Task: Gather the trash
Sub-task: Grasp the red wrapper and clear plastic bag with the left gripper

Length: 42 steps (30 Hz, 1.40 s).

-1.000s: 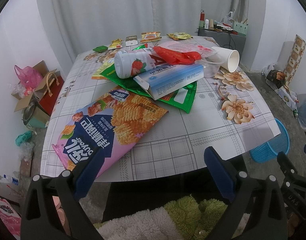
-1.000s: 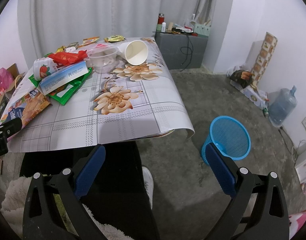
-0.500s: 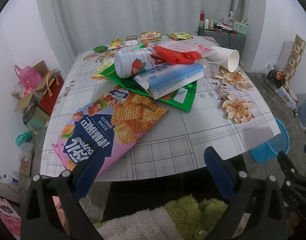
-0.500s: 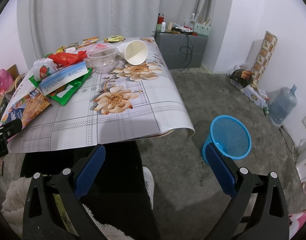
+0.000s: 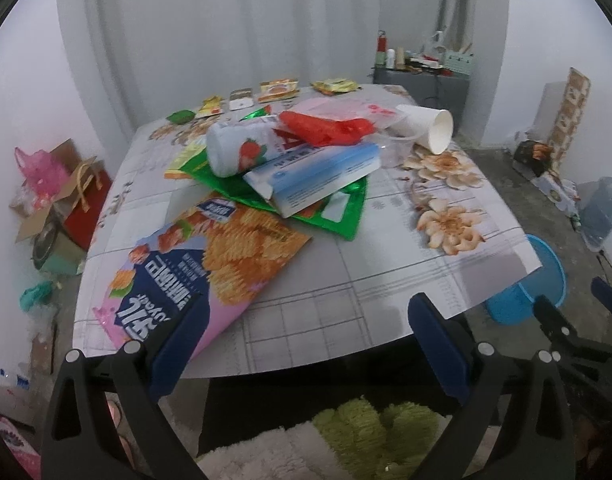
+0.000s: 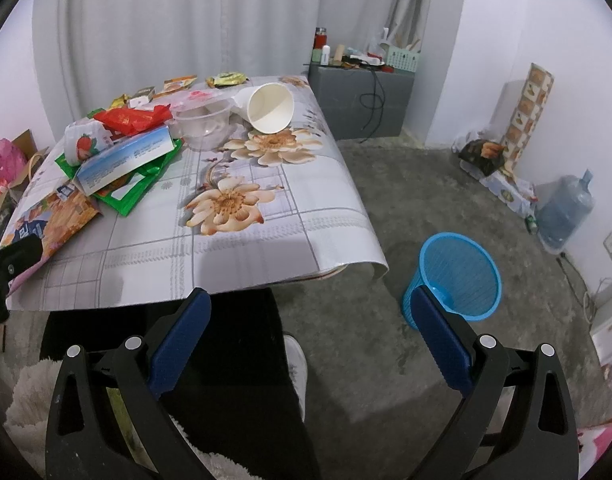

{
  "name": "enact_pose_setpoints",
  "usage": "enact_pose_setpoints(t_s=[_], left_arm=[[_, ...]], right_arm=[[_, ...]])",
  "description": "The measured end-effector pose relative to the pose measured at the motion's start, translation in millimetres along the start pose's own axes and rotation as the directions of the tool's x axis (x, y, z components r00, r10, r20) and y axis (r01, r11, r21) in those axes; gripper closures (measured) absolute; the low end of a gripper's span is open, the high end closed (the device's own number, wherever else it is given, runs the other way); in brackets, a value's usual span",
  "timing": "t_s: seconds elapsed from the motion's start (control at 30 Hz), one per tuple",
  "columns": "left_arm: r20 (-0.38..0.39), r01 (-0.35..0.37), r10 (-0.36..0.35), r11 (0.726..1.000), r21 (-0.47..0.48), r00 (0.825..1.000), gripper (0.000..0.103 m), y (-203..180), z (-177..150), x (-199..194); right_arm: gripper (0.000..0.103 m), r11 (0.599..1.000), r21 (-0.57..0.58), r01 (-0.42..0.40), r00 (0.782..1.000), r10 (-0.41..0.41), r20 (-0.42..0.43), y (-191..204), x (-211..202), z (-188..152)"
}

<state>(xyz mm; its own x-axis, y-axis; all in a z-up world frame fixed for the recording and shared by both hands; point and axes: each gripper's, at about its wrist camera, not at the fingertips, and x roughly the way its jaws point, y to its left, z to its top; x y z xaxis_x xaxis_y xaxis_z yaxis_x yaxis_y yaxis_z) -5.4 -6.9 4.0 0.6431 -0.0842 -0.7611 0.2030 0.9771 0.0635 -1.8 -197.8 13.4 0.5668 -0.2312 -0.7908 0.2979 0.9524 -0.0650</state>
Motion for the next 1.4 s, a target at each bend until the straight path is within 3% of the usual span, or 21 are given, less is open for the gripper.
enact_pose_setpoints(t_s=[0.13,0.27,0.33,0.43,0.63,0.87,1.07,1.17,1.27,1.4], left_arm=[[-0.022,0.045,-0.045,0.999,-0.009,0.999,0.006,4,1,8],[-0.012,0.177,-0.178,0.984,-0.028,0.984,0.006,8,4,14],[0.004,0.250,-0.250,0.968,-0.035,0.968,0.006,9,7,15],[0.026,0.377,-0.376,0.924,-0.064,0.926,0.006,12,13,20],[0.069,0.447,-0.443,0.891,-0.074,0.894,0.006,15,36,25],[0.192,0.371,-0.367,0.928,0.018,0.910,0.006,20,74,26],[0.230,0.263,-0.292,0.953,0.148,0.928,0.006,5,96,40],[0.217,0.254,-0.294,0.948,0.192,0.931,0.016,-8,103,53],[0.187,0.273,-0.308,0.943,0.192,0.933,0.026,-20,111,72],[0.155,0.246,-0.278,0.950,0.194,0.948,0.042,-30,122,96]], right_arm=[[0.008,1.000,0.013,-0.001,1.000,0.000,0.027,-3,1,11],[0.008,0.999,0.032,-0.003,0.998,0.001,0.060,-7,6,22],[0.008,0.999,0.035,-0.007,0.997,0.004,0.078,-9,10,28],[0.008,0.998,0.057,-0.036,0.996,0.030,0.089,-14,17,36],[0.008,0.985,0.147,-0.087,0.992,0.072,0.105,-31,27,48],[0.008,0.962,0.228,-0.150,0.987,0.131,0.095,-49,47,61],[0.009,0.941,0.267,-0.210,0.977,0.190,0.099,-56,66,72],[0.014,0.923,0.284,-0.259,0.966,0.239,0.103,-61,73,78],[0.020,0.884,0.313,-0.347,0.938,0.330,0.110,-66,81,83],[0.030,0.808,0.340,-0.482,0.875,0.464,0.139,-69,86,95]])
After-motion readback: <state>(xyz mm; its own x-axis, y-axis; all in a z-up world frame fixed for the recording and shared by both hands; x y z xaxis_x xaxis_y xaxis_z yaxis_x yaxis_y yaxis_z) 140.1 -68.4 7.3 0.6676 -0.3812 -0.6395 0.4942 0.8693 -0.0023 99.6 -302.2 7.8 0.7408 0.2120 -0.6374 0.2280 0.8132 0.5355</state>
